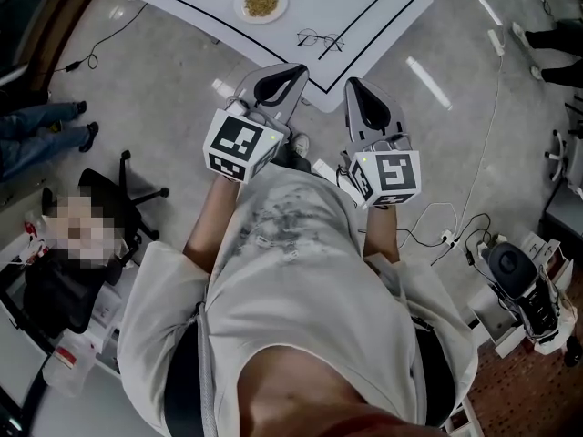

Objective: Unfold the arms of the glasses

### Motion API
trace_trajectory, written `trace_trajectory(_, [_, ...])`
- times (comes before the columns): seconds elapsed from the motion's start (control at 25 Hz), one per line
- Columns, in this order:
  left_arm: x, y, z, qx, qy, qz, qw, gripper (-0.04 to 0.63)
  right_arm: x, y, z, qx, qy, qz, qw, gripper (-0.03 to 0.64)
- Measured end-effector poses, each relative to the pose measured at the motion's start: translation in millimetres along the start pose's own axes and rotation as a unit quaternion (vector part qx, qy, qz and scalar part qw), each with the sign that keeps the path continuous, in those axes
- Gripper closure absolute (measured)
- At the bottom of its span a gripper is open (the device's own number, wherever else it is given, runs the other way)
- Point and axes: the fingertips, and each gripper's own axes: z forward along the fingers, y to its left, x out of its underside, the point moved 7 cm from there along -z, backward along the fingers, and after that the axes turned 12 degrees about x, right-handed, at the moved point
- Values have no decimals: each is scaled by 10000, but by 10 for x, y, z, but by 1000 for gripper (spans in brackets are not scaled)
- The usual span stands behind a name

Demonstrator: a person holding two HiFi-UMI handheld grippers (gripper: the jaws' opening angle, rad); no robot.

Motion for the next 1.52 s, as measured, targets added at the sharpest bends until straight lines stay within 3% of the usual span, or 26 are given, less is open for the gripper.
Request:
trace_trajectory(0.84, [-182,1022,544,842,1,16,9965,586,-133,-108,945,686,256,30,9973,600])
trace_trajectory(1.2, [-103,1211,730,1224,96,-38,9924,585,-55,-176,1050,1076,541,58,9927,600])
trace_trajectory(1.52, [3,1284,912,1324,342,-18,9906,584,103,-315,1158,1126,795,44,9904,600])
